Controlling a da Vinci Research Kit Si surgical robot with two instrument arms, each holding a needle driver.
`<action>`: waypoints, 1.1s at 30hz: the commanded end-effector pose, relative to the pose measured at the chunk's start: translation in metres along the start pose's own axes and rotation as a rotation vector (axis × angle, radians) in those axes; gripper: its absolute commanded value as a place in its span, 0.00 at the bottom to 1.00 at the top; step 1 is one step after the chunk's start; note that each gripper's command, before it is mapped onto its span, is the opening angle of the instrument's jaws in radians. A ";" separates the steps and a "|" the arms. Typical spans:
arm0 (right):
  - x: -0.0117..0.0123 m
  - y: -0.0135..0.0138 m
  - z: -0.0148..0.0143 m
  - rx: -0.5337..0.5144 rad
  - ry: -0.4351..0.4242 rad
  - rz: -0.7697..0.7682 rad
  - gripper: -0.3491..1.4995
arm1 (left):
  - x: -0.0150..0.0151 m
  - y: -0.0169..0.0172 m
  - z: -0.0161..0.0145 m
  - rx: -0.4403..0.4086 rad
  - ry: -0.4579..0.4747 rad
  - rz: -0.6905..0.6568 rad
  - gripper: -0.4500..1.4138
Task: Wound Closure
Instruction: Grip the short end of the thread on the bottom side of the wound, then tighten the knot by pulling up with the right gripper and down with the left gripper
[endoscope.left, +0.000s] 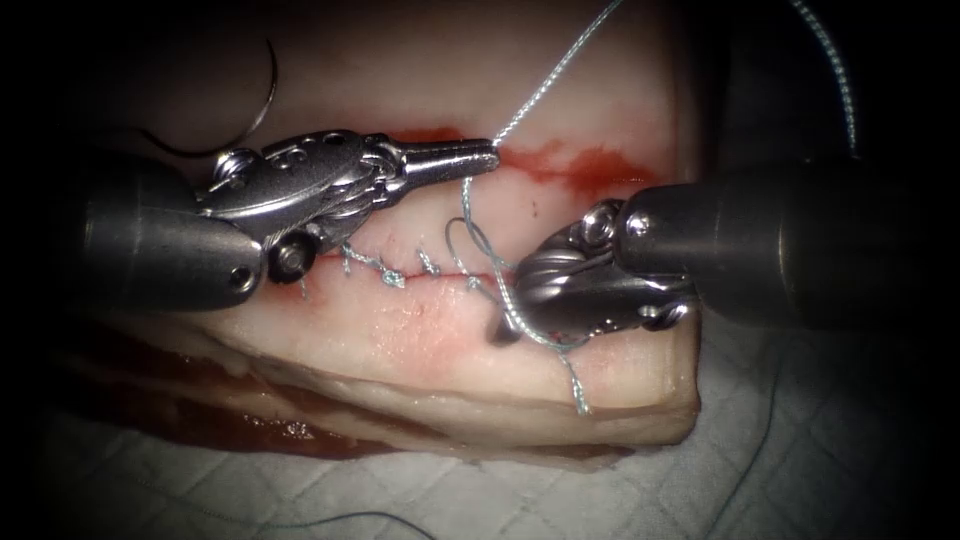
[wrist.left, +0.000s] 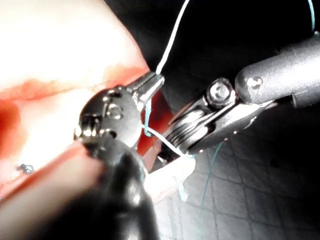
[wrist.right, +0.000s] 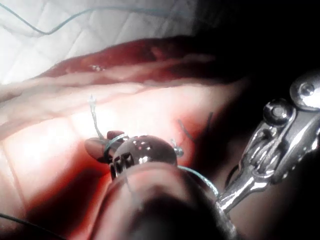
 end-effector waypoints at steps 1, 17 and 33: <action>0.0007 -0.0007 0.0002 0.002 0.003 0.000 0.00 | 0.0003 0.0004 0.0007 0.001 -0.001 0.001 0.00; 0.0029 -0.0005 -0.0009 0.210 -0.010 0.395 0.00 | 0.0015 0.0003 -0.0015 -0.074 0.040 0.052 0.00; 0.0050 -0.0008 0.0002 0.848 -0.478 1.120 0.00 | 0.0122 -0.0039 -0.0074 -0.216 0.330 0.001 0.00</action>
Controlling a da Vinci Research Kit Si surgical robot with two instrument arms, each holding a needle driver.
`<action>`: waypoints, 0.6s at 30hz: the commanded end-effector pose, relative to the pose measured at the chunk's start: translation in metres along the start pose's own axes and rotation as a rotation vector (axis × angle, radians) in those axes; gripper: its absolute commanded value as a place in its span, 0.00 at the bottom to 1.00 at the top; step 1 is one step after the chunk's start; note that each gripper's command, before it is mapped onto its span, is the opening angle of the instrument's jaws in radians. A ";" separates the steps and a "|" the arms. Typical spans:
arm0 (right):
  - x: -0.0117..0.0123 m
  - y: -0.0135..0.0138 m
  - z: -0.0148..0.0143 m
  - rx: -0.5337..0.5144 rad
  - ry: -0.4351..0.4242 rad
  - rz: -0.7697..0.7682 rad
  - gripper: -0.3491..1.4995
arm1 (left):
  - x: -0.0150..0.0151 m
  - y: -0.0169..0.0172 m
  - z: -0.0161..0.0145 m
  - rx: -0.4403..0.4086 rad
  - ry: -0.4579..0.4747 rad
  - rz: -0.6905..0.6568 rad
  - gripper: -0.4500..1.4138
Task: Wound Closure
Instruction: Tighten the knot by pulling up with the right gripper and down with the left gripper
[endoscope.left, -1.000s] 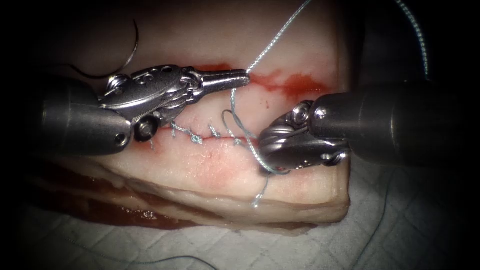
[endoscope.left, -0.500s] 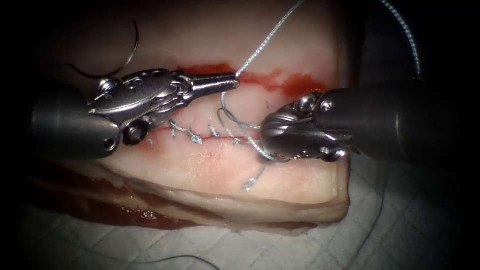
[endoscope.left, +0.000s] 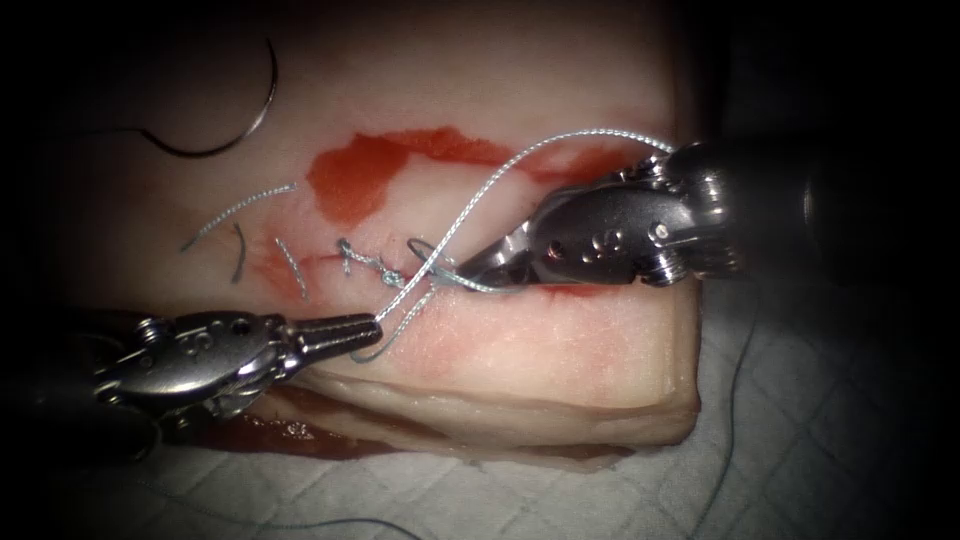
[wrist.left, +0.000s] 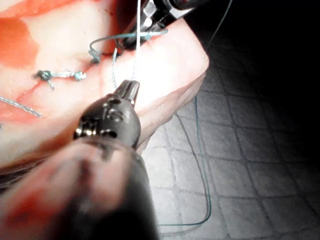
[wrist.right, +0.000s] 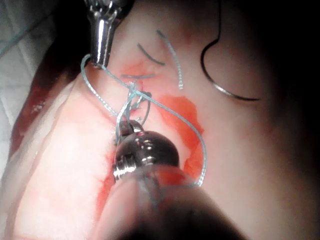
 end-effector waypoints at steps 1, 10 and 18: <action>0.0003 -0.0008 0.0011 0.060 -0.054 0.100 0.00 | 0.0016 -0.0007 0.0011 0.042 0.083 -0.018 0.00; 0.0015 -0.0025 0.0013 0.325 0.023 0.404 0.00 | 0.0046 -0.0077 0.0013 0.258 0.317 -0.154 0.00; 0.0024 -0.0030 0.0015 0.391 0.071 0.459 0.00 | 0.0051 -0.0135 0.0008 0.474 0.413 -0.269 0.00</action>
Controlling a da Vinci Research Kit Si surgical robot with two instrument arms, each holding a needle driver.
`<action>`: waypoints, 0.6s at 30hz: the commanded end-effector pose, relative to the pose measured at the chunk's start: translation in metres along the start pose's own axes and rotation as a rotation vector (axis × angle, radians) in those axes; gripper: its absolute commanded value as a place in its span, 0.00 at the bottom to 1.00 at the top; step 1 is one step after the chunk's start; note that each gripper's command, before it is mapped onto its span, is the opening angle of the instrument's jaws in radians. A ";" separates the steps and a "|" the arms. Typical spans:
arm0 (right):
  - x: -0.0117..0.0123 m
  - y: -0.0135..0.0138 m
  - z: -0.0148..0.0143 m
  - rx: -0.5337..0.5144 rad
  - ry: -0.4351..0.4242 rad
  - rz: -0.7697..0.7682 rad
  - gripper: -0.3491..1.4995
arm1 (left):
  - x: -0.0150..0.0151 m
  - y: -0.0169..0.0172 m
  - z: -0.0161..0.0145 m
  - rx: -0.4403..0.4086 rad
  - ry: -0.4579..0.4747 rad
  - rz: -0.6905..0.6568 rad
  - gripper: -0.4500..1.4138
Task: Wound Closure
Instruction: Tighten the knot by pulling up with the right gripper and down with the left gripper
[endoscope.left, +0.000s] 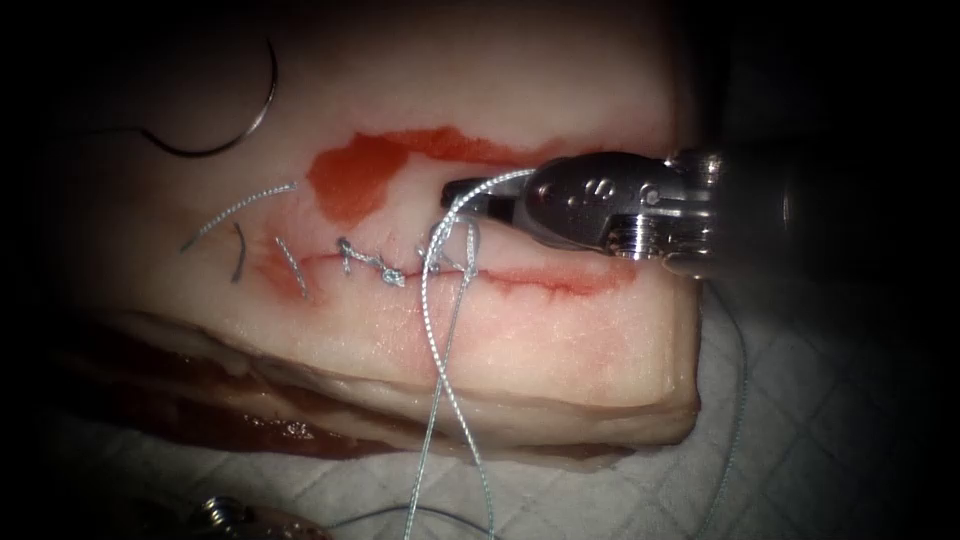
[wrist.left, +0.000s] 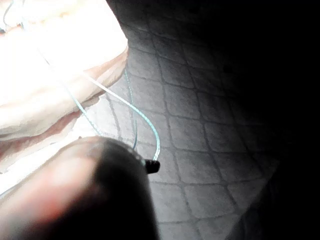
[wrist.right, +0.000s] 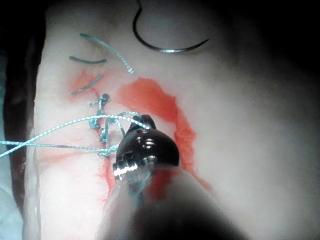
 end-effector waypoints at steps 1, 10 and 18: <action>-0.0004 -0.0004 0.0010 0.006 0.006 0.000 0.00 | 0.0001 -0.0001 0.0008 0.022 0.008 -0.002 0.00; 0.0006 -0.0005 0.0020 0.053 0.056 0.006 0.00 | 0.0010 -0.0026 0.0031 0.108 0.029 -0.190 0.00; 0.0009 -0.0005 0.0022 0.083 0.075 0.011 0.00 | 0.0048 0.0008 -0.0015 0.027 0.340 -0.342 0.00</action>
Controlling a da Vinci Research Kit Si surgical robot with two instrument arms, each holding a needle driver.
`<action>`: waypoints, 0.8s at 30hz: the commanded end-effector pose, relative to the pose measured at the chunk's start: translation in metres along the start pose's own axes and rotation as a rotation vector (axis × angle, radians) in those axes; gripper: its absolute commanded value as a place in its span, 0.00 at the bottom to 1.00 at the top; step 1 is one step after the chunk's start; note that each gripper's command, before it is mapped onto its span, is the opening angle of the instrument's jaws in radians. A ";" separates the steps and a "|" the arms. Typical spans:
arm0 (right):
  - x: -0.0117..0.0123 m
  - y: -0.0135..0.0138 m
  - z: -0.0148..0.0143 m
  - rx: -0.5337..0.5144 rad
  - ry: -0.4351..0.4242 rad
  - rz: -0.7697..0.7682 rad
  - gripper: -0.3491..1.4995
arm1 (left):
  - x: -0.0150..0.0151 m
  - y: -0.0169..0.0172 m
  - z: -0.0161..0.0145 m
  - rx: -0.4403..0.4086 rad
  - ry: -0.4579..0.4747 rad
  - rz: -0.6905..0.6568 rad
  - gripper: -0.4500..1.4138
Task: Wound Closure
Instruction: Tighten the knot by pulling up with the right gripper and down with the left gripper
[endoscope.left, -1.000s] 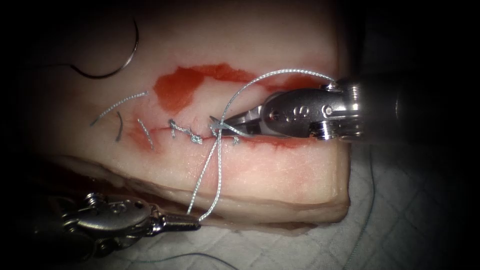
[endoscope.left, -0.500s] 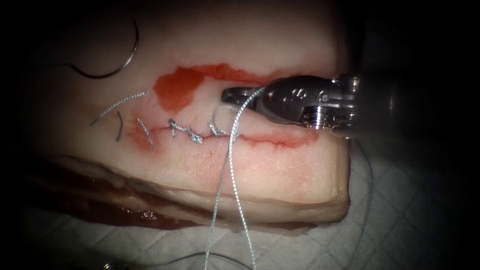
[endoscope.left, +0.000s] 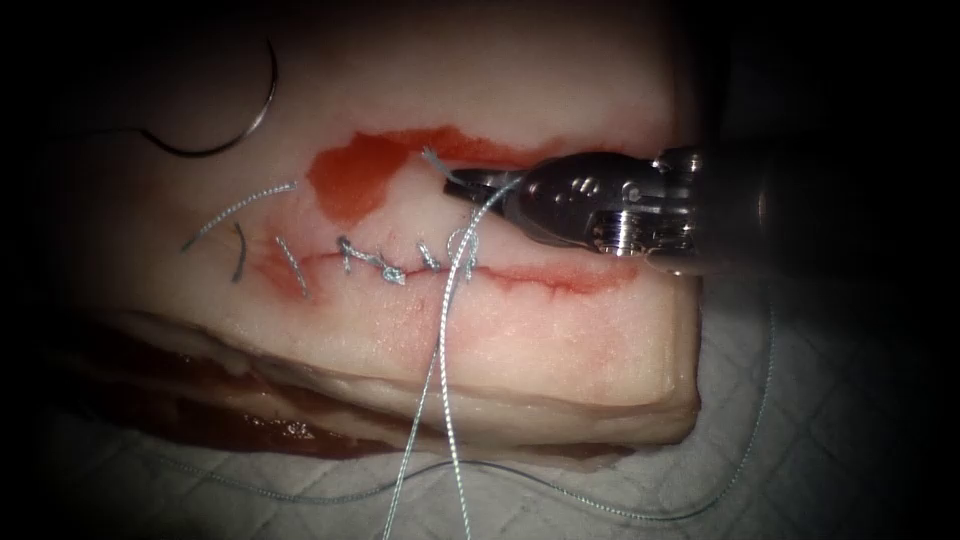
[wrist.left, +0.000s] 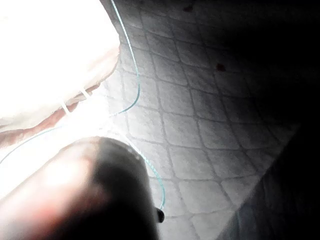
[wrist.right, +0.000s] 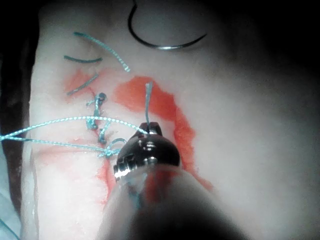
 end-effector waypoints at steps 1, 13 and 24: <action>-0.0007 -0.0004 0.0009 0.017 0.001 0.010 0.00 | 0.0003 0.0009 0.0001 0.002 0.028 -0.022 0.00; -0.0007 -0.0010 0.0010 0.086 0.014 0.048 0.00 | 0.0069 0.0023 0.0014 0.551 0.197 -0.087 0.00; -0.0003 -0.0017 0.0011 0.168 0.049 0.108 0.00 | 0.0075 0.0055 0.0017 0.525 0.280 -0.220 0.00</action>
